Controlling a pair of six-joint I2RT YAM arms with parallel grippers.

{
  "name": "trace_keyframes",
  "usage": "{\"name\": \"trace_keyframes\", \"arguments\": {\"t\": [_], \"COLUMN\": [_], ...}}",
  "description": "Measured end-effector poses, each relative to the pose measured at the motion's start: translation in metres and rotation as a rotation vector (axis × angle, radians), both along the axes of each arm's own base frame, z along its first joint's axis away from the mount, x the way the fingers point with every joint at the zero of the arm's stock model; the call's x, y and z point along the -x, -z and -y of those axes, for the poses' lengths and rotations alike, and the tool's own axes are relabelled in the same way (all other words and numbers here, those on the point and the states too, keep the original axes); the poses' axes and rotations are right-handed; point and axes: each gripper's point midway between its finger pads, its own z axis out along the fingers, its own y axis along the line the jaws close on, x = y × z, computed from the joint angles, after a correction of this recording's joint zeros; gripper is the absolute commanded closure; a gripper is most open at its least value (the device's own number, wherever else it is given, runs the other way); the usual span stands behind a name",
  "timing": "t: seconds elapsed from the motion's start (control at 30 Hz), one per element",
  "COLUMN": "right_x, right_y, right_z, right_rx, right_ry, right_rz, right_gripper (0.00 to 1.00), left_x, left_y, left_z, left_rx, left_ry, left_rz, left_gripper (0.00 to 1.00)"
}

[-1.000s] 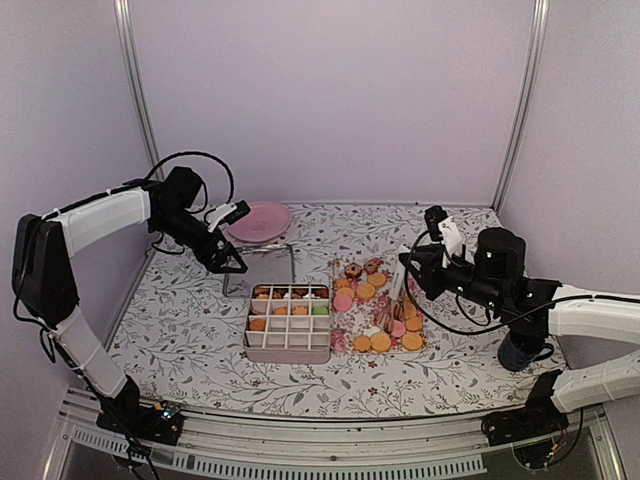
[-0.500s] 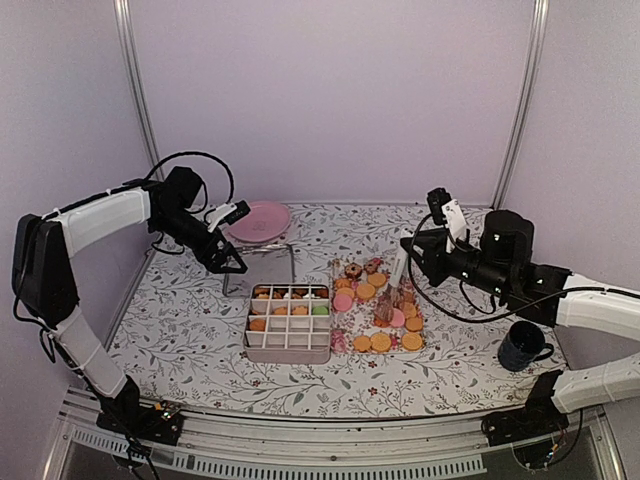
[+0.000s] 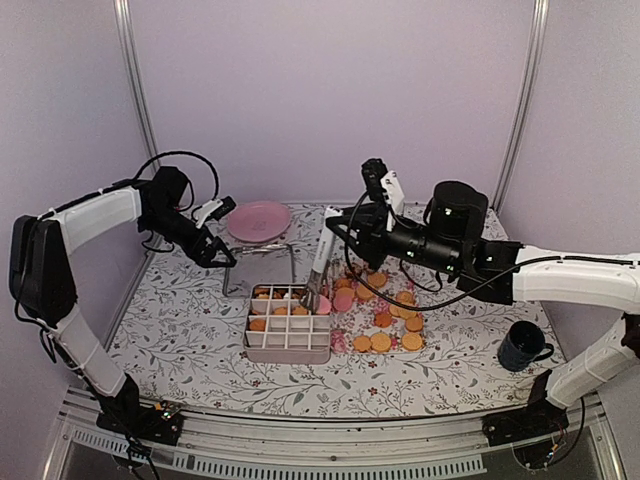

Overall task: Pack the cookies
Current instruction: Place the fake cookies in the empty pocket of the box.

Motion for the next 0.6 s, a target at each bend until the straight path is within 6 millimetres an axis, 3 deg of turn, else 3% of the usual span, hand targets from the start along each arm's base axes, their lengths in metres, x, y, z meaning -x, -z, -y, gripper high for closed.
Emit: {"name": "trace_keyframes", "arguments": {"t": [0.27,0.43,0.6], "right_x": [-0.001,-0.003,-0.005], "right_y": [0.029,0.049,0.044], "right_z": [-0.076,-0.096,-0.106], "right_rx": [-0.015,-0.014,-0.042], "right_ry": [-0.17,-0.216,-0.235], "right_rz": [-0.048,-0.082,-0.075], "right_gripper": [1.0,1.0,1.0], "left_x": [0.004,0.005,0.005], "left_y": [0.005,0.006,0.006], "left_z": [-0.005,-0.009,-0.009], "left_rx": [-0.002,-0.004,-0.005], "left_ry": [-0.012,-0.019,-0.018], "left_rz": [-0.014,-0.019,-0.018], "left_gripper": [0.01,0.01,0.01]}}
